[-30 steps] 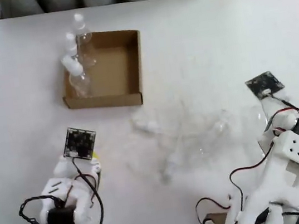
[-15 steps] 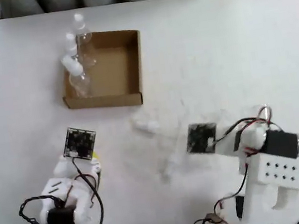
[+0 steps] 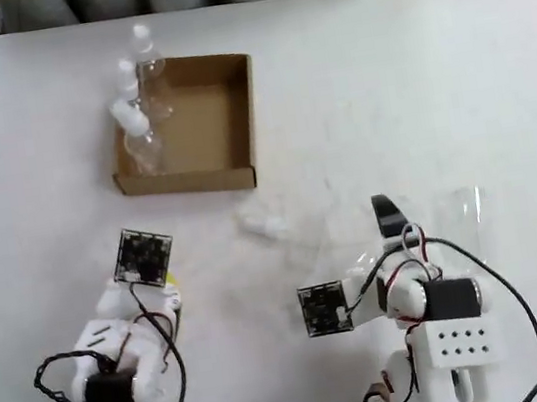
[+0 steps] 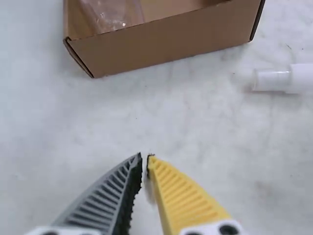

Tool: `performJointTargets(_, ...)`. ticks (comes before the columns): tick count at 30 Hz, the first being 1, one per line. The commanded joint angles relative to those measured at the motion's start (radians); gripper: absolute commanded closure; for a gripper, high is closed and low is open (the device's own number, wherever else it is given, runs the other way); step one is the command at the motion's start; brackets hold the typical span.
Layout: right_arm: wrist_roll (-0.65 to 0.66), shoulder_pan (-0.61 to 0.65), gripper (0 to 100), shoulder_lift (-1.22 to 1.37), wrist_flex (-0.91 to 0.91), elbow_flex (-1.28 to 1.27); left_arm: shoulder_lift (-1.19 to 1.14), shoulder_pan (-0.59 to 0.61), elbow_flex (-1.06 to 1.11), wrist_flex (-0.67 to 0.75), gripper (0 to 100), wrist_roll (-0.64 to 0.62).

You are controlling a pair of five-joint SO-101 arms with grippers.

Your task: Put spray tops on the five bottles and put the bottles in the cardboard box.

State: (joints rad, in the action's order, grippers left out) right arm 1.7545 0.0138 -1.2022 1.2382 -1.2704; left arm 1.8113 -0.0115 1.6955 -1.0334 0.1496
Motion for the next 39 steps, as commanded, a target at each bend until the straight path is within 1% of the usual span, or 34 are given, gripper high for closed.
performJointTargets(1,0.011,0.012,52.1,0.071,-0.059,0.002,0.004,-0.012,-0.003,0.034,98,0.009)
performJointTargets(13,0.011,0.018,52.3,0.387,-0.283,0.006,0.004,-0.012,-0.003,0.034,98,0.009)
performJointTargets(15,0.008,0.016,54.1,0.421,-0.312,0.006,0.004,-0.012,-0.003,0.034,98,0.009)
performJointTargets(16,0.006,0.018,56.7,0.432,-0.326,0.008,0.004,-0.012,-0.003,0.034,98,0.009)
performJointTargets(18,0.005,0.019,65.5,0.452,-0.348,0.011,0.004,-0.012,-0.003,0.034,98,0.009)
performJointTargets(23,-0.011,0.015,95.0,0.478,-0.352,0.074,0.004,-0.012,-0.003,0.034,98,0.009)
performJointTargets(24,-0.048,0.015,99.5,0.478,-0.352,0.089,0.004,-0.012,-0.003,0.034,98,0.009)
performJointTargets(27,-0.186,0.013,94.6,0.476,-0.351,0.149,0.004,-0.012,-0.003,0.034,98,0.009)
performJointTargets(30,-0.284,0.010,98.7,0.470,-0.321,0.219,0.004,-0.012,-0.003,0.034,98,0.011)
performJointTargets(33,-0.385,-0.031,98.2,0.470,-0.216,0.336,0.004,-0.012,-0.003,0.034,98,0.011)
performJointTargets(36,-0.511,-0.125,98.3,0.475,-0.104,0.483,0.004,-0.012,-0.003,0.034,98,0.011)
performJointTargets(39,-0.620,-0.259,98.3,0.478,-0.028,0.597,0.004,-0.012,-0.003,0.034,98,0.011)
